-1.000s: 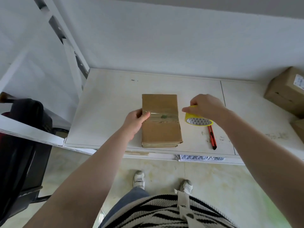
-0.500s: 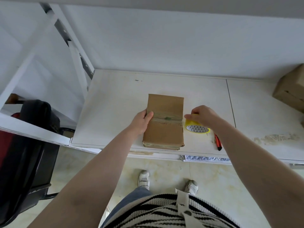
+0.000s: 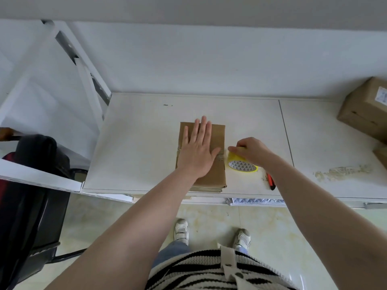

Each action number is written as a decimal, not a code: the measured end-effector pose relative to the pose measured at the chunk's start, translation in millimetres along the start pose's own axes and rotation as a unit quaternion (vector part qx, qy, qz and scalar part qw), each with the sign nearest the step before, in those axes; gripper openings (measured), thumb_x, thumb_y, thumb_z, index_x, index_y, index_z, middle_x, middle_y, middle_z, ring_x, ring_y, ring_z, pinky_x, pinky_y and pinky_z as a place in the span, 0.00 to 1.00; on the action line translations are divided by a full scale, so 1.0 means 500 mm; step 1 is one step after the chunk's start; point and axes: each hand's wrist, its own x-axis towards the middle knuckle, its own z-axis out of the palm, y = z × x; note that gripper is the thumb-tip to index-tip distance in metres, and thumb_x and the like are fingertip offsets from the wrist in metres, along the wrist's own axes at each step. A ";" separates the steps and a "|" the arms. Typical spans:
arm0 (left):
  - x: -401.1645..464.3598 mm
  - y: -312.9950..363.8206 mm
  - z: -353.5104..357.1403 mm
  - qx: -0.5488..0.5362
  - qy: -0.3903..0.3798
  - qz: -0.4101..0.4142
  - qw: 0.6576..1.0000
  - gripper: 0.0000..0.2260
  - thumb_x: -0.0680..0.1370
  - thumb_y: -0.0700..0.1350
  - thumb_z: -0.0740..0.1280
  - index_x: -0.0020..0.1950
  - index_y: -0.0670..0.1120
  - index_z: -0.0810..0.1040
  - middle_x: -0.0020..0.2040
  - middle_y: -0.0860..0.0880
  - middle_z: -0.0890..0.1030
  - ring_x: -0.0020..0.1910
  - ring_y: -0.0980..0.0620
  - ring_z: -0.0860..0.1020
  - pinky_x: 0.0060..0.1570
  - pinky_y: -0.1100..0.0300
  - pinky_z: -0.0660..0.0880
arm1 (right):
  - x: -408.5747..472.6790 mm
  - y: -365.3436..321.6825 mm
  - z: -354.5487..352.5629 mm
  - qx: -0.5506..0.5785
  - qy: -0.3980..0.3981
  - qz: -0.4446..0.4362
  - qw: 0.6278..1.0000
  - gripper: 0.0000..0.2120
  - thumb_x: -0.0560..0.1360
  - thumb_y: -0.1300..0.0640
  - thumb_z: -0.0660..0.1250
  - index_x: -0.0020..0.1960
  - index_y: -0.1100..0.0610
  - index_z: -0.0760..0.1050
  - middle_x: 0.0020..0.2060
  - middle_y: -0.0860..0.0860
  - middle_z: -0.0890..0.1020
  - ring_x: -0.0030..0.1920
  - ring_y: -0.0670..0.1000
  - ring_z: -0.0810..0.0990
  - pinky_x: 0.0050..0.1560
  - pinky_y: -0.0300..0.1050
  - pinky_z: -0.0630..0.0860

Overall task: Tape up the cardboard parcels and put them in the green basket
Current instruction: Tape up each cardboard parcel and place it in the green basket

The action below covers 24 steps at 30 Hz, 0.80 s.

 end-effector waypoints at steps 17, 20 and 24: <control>0.004 0.012 0.014 -0.003 -0.017 -0.031 0.999 0.40 0.78 0.71 0.42 0.78 0.48 0.32 0.78 0.45 0.31 0.77 0.45 0.33 0.74 0.41 0.34 | 0.022 0.053 -0.013 -0.022 -0.011 -0.037 0.999 0.22 0.70 0.33 0.67 0.38 0.54 0.78 0.34 0.51 0.78 0.36 0.48 0.76 0.36 0.42 0.71; 0.009 0.012 0.014 -0.005 -0.024 -0.036 0.999 0.41 0.76 0.72 0.42 0.78 0.49 0.31 0.78 0.45 0.31 0.77 0.46 0.32 0.73 0.42 0.33 | 0.028 0.059 -0.007 -0.022 -0.011 -0.037 0.999 0.23 0.70 0.32 0.67 0.36 0.53 0.77 0.33 0.51 0.78 0.35 0.50 0.76 0.35 0.42 0.71; 0.012 0.016 0.015 -0.018 -0.031 -0.044 0.998 0.42 0.75 0.73 0.43 0.78 0.50 0.30 0.78 0.46 0.30 0.77 0.47 0.32 0.72 0.42 0.32 | 0.025 0.067 -0.006 -0.009 -0.010 -0.045 0.999 0.24 0.69 0.31 0.67 0.38 0.54 0.78 0.33 0.50 0.78 0.36 0.50 0.76 0.33 0.41 0.70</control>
